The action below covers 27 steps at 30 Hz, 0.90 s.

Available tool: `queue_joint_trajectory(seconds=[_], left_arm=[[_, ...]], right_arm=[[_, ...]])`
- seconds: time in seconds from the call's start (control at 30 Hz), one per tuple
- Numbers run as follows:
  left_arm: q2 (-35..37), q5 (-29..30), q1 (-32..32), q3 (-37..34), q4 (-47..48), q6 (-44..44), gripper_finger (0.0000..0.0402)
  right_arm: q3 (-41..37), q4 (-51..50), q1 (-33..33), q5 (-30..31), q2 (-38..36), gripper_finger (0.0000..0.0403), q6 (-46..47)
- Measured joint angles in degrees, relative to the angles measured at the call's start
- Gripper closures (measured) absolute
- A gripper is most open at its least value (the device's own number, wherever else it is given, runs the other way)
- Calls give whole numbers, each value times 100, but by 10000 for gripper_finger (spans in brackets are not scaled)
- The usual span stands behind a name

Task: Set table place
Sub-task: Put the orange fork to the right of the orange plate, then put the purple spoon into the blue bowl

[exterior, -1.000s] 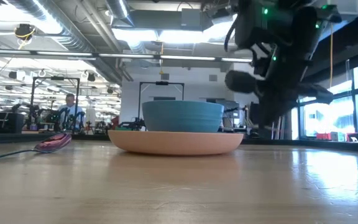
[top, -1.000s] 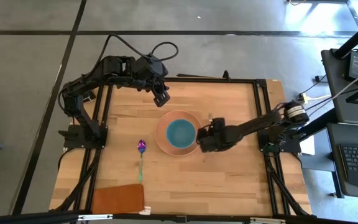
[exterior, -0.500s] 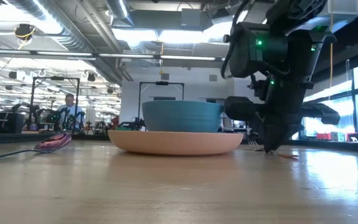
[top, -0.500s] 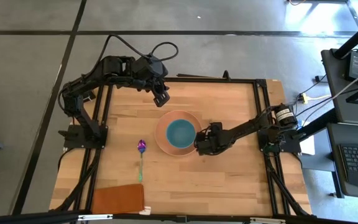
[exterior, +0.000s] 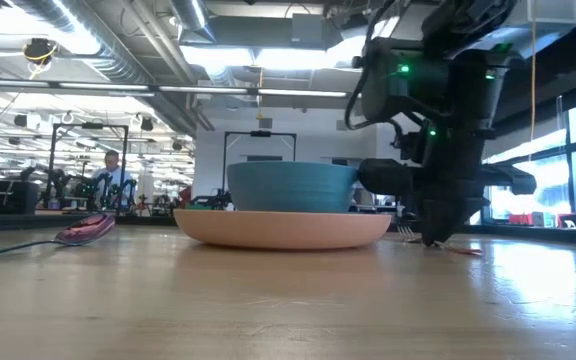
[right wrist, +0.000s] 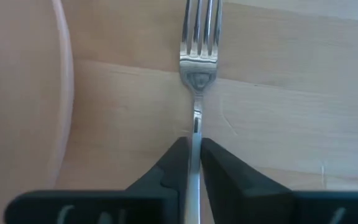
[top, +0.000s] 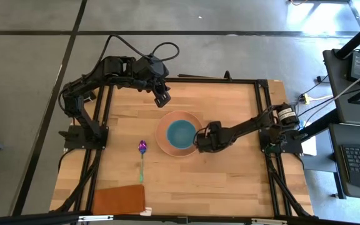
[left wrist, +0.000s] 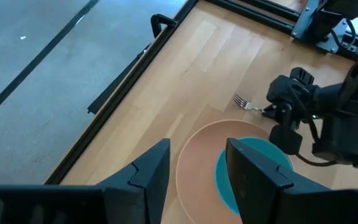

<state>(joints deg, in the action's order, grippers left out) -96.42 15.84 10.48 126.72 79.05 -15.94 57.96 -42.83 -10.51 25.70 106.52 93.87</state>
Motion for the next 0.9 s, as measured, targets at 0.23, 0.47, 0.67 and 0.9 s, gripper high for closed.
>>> queue_joint_trajectory(seconds=[0.23,0.47,0.67,0.9], left_arm=[[0,0,0,0,0,0,253],[0,-2,0,0,0,0,253],[0,-2,-2,0,0,1,253],[0,-2,-1,0,0,0,253]], right_arm=[[6,30,173,-215,-6,315,-119],[223,-310,186,-324,35,283,-124],[818,-1325,174,-375,44,279,-423],[1627,-2253,139,-941,44,279,-972]])
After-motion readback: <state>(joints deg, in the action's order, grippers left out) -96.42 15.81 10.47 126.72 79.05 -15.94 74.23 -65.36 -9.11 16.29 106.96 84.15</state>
